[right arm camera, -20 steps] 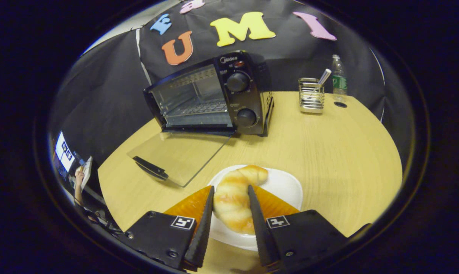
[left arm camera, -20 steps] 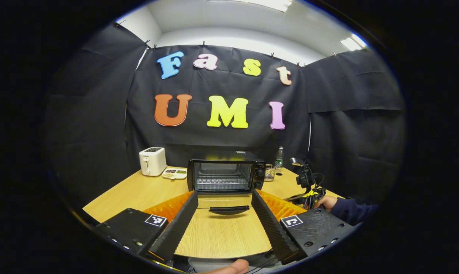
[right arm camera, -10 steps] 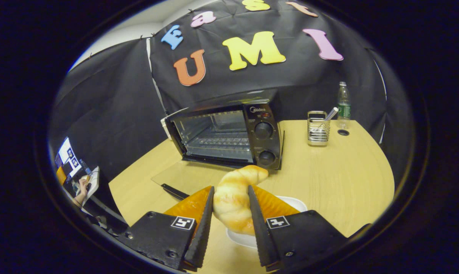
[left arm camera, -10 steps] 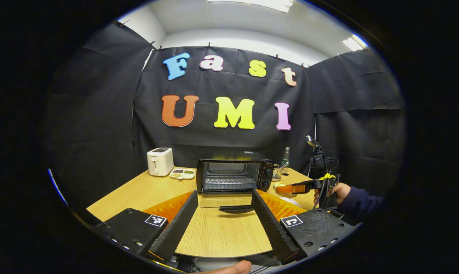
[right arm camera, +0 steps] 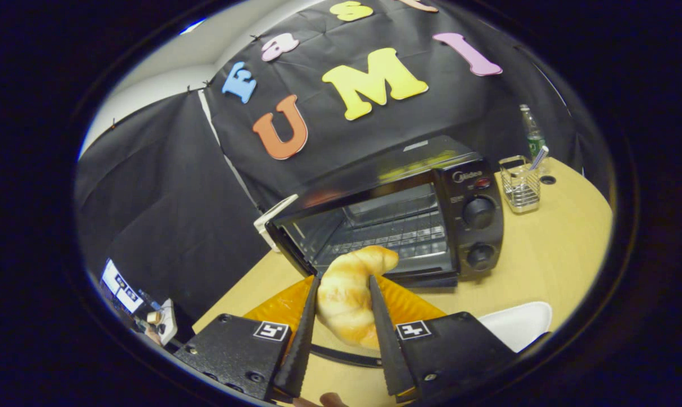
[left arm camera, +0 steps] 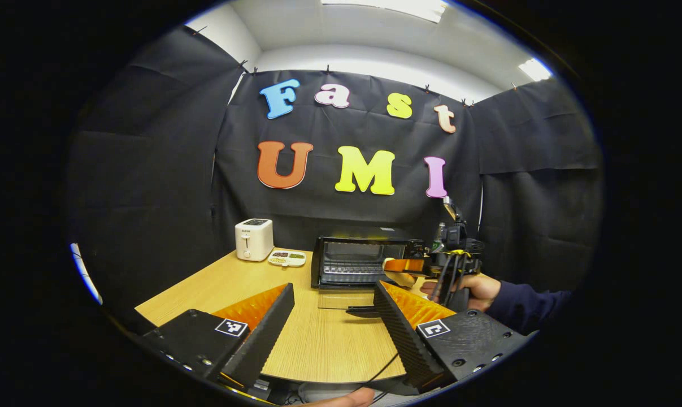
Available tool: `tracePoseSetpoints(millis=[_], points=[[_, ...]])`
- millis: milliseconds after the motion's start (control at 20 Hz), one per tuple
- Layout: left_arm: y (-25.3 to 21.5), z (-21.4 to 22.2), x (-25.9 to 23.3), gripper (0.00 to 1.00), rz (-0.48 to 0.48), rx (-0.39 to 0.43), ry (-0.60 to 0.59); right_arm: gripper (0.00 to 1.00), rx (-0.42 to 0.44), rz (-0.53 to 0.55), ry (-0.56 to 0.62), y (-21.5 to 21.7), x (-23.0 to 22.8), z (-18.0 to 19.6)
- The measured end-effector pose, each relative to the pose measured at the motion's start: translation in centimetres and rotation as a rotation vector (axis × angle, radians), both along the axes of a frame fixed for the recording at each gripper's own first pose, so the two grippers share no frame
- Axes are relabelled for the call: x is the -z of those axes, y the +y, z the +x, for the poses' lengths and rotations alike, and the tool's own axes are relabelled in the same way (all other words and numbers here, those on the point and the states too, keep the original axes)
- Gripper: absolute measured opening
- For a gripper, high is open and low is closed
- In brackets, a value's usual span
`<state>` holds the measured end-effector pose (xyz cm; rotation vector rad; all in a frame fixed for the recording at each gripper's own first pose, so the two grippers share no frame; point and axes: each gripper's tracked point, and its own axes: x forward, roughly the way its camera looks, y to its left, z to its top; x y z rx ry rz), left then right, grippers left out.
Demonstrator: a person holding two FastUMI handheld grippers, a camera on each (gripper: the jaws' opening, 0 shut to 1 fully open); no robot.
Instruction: Open the electric oven with the left hand, put the food in, and close the electric oven.
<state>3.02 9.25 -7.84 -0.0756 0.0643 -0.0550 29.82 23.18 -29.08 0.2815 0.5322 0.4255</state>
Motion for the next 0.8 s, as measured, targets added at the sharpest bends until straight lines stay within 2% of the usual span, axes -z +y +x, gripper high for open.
tracePoseSetpoints(millis=[150, 350, 400, 500, 800], points=[[1.2, 0.4, 0.5, 0.93, 0.002, -0.021, 0.008, 0.55, 0.110, 0.033, 0.000, 2.4, 1.2, 3.4], [2.4, 1.1, 1.5, 0.93, -0.012, -0.032, 0.034, 0.54, 0.259, 0.017, -0.065, 3.1, 2.5, 8.1], [2.7, 1.4, 1.7, 0.93, -0.010, -0.036, 0.037, 0.54, 0.278, 0.029, -0.088, 3.5, 2.4, 9.1], [3.1, 1.8, 2.0, 0.93, -0.001, -0.040, 0.043, 0.54, 0.309, -0.016, -0.096, 3.4, 3.3, 10.9], [3.3, 3.0, 3.7, 0.93, 0.003, -0.029, 0.074, 0.54, 0.325, -0.150, -0.184, 2.9, 3.9, 16.4]])
